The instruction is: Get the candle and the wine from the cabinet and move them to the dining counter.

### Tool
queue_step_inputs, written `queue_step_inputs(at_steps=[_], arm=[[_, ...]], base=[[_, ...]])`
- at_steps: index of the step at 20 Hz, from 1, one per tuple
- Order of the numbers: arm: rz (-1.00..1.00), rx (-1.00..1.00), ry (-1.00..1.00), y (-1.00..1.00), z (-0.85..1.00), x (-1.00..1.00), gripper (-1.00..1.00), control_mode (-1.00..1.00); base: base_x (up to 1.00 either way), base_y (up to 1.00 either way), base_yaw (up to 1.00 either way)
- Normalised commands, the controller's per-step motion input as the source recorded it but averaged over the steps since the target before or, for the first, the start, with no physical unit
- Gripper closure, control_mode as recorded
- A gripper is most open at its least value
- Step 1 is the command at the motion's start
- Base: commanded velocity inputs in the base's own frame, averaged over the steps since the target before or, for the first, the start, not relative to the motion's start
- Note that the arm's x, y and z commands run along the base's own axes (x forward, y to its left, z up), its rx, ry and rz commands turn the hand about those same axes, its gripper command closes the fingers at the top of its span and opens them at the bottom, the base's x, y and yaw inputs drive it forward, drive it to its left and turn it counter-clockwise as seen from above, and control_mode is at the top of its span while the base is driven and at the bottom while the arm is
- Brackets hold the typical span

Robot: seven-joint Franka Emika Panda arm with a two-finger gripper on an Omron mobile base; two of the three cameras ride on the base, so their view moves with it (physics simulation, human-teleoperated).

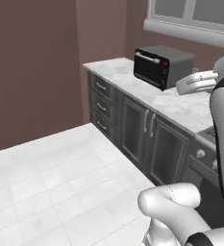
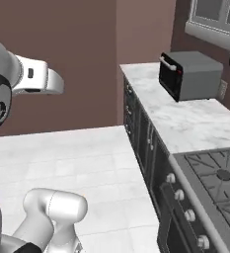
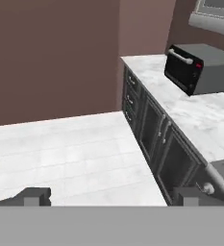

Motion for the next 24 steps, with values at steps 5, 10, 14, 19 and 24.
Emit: queue_step_inputs(at_steps=[5,10,14,19,24], arm=[[0.0,0.0,0.0,0.0,0.0,0.0,-1.0,1.0],[0.0,0.0,0.0,0.0,0.0,0.0,-1.0,1.0],[0.0,0.0,0.0,0.0,0.0,0.0,-1.0,1.0],[0.0,0.0,0.0,0.0,0.0,0.0,-1.0,1.0],[0.0,0.0,0.0,0.0,0.0,0.0,-1.0,1.0]], base=[[-0.02,0.0,-1.0],[-0.02,0.0,-1.0],[0.0,0.0,-1.0],[0.0,0.0,-0.98],[0.21,-0.04,-0.44]])
